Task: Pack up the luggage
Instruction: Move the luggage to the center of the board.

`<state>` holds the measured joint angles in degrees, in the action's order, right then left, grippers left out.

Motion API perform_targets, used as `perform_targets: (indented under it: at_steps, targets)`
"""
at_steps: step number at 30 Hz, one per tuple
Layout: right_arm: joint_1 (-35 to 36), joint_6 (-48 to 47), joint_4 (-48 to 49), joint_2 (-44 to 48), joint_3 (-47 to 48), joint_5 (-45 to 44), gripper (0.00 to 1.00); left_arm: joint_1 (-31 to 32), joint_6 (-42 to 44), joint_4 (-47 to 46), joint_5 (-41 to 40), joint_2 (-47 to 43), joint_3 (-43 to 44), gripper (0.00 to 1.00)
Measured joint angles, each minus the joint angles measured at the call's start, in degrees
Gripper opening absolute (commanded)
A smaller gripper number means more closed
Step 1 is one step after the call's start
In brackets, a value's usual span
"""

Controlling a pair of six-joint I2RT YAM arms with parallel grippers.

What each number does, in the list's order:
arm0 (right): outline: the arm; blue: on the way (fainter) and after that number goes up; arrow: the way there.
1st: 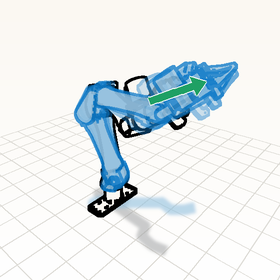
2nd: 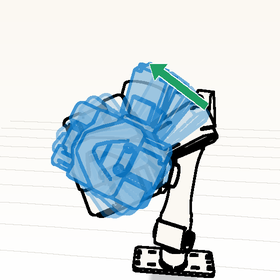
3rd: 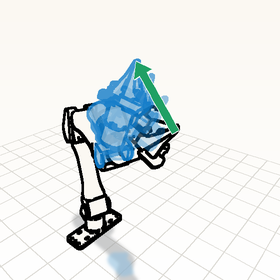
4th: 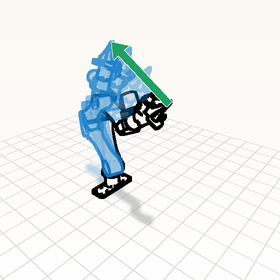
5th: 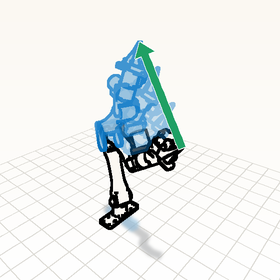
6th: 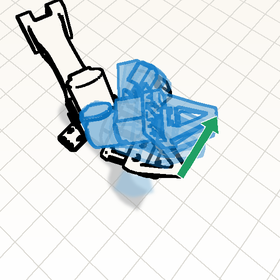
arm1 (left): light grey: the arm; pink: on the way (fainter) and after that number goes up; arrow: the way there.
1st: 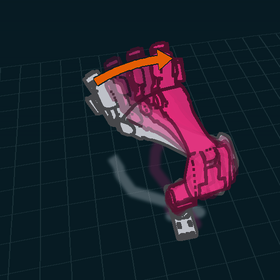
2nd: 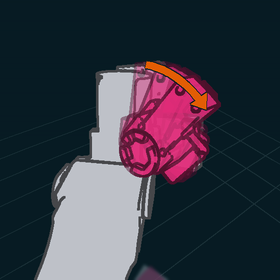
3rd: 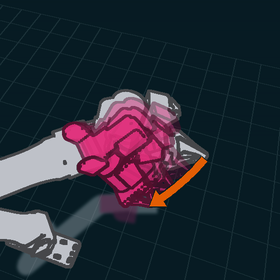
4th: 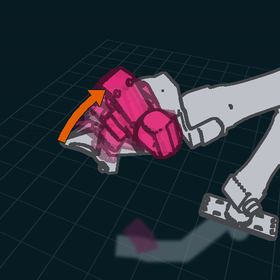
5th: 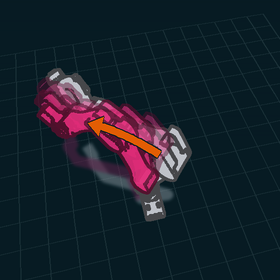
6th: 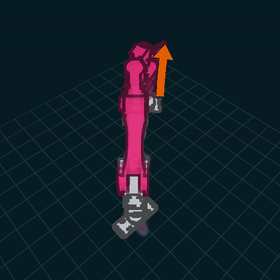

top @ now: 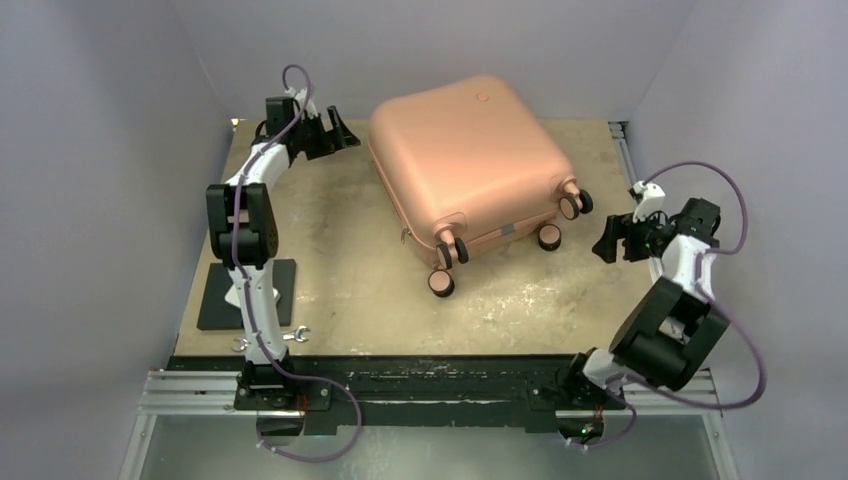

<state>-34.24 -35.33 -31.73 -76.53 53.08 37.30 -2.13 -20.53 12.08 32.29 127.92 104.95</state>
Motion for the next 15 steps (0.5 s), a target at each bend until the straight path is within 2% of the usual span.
perform_targets:
  at_steps: [9,15]
  targets:
    - [-2.67,-6.67,-8.02,-23.93,10.95,11.89,0.72,0.02,-10.56,-6.78,4.7,7.1,3.93,0.96]
    - [-1.7,-9.97,-13.84,-34.99,18.14,18.62,0.7,0.22,-13.99,-8.37,6.1,10.4,5.97,0.96]
